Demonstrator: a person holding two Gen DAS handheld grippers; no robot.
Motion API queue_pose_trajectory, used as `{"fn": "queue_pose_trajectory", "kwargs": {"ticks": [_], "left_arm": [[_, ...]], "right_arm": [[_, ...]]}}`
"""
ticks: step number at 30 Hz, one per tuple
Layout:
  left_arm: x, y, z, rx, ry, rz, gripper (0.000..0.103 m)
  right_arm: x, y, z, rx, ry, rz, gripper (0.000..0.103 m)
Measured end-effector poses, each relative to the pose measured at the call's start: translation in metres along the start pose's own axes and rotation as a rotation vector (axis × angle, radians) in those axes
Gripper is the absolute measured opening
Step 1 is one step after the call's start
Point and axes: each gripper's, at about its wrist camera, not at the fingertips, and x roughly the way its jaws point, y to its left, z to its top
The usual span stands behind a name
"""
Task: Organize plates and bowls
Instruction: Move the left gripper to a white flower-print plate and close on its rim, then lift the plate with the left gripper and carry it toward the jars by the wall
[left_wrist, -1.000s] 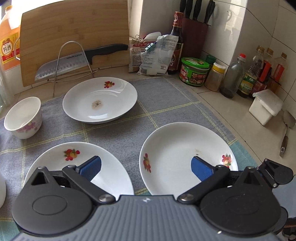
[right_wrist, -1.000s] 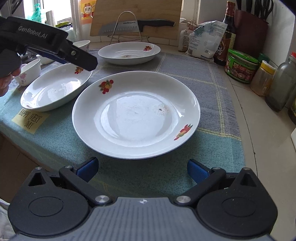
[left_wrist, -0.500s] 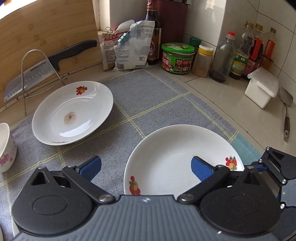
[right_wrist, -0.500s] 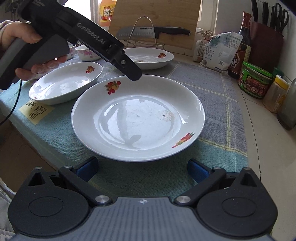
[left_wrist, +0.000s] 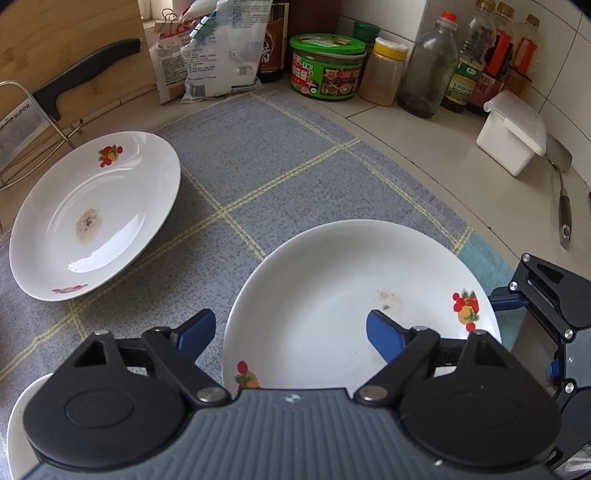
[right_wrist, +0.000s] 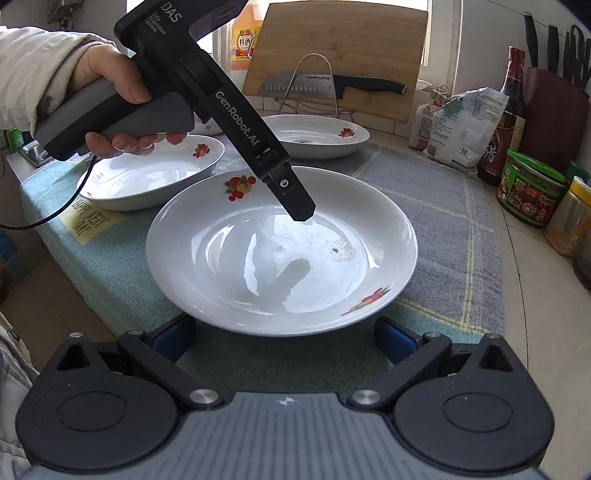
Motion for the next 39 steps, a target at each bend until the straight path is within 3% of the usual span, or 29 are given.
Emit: {"fn": "queue_pose_trajectory", "kwargs": {"ticks": [9,39], "left_arm": [[0.007,0.001,0.003,0.027,0.058,-0.027,0.076],[0.003,0.007,0.013,0.02,0.072,-0.052,0.076]], "right_arm": [[0.004,-0.005,0.003,-0.016,0.002,0.016,0.103],[0.007,-0.006,0.019,-0.037,0.062,0.063,0.103]]}}
